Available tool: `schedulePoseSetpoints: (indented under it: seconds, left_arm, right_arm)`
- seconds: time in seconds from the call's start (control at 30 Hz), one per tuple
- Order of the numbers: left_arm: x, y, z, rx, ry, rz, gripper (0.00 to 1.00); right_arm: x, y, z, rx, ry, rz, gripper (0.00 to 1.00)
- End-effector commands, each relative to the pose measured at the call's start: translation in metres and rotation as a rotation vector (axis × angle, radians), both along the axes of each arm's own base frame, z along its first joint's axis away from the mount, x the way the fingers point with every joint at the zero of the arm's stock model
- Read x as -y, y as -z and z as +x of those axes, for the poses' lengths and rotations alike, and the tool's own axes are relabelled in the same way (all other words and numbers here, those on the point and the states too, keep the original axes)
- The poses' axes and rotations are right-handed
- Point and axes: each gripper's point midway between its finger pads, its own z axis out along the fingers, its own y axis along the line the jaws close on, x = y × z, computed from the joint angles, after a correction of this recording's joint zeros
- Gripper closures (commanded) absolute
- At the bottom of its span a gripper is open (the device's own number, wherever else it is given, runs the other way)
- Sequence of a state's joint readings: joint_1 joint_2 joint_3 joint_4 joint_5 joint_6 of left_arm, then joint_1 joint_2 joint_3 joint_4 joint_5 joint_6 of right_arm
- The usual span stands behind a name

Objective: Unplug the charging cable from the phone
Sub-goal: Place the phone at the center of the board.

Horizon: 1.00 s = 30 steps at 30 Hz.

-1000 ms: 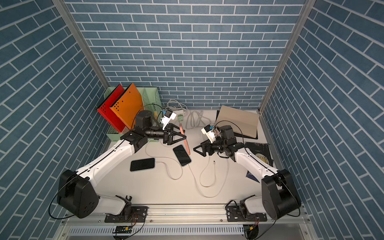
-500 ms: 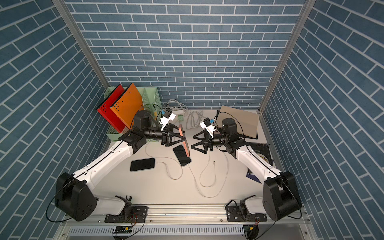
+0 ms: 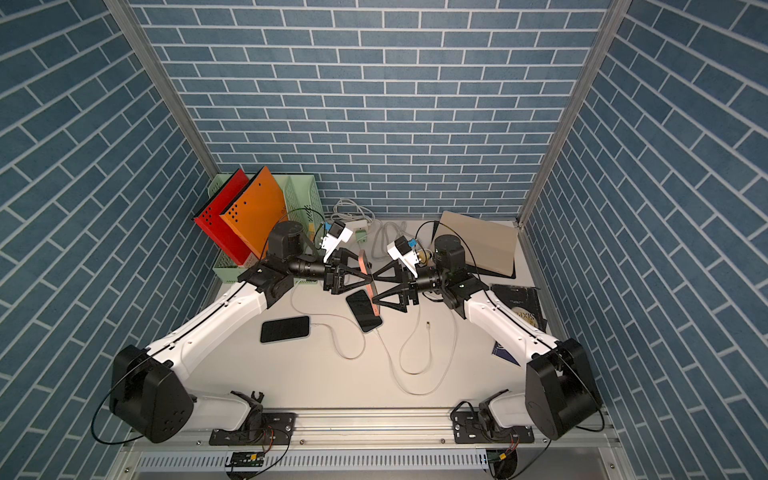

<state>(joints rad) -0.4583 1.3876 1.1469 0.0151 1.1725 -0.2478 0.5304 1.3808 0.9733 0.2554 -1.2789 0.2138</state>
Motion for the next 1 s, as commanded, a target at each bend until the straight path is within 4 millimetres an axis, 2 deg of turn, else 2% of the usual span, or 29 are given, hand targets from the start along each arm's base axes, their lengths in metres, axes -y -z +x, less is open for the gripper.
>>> schedulePoseSetpoints:
  seconds: [0.0, 0.33, 0.43, 0.53, 0.83, 0.93, 0.97]
  left_arm:
    - [0.0, -0.021, -0.011, 0.076, 0.035, -0.031, 0.95]
    - [0.001, -0.021, -0.013, 0.079, 0.039, -0.031, 0.94]
    - [0.001, -0.02, -0.012, 0.079, 0.038, -0.03, 0.94]
    - [0.001, -0.02, -0.011, 0.078, 0.035, -0.028, 0.93]
    - [0.001, -0.017, -0.01, 0.074, 0.03, -0.022, 0.83]
    - [0.001, -0.015, -0.01, 0.077, 0.034, -0.018, 0.72]
    - [0.001, -0.015, -0.01, 0.081, 0.036, -0.013, 0.64]
  right_arm:
    - [-0.005, -0.011, -0.002, 0.009, -0.031, 0.019, 0.01]
    - [-0.01, -0.005, 0.0, -0.014, -0.031, 0.004, 0.0]
    - [-0.011, -0.003, 0.0, -0.017, -0.033, 0.002, 0.03]
    - [-0.011, -0.002, 0.0, -0.02, -0.036, 0.001, 0.12]
    - [-0.012, 0.0, -0.001, -0.035, -0.059, 0.0, 0.44]
    - [-0.012, -0.001, -0.001, -0.034, -0.064, 0.002, 0.53]
    - [-0.012, -0.001, -0.001, -0.033, -0.066, 0.003, 0.55]
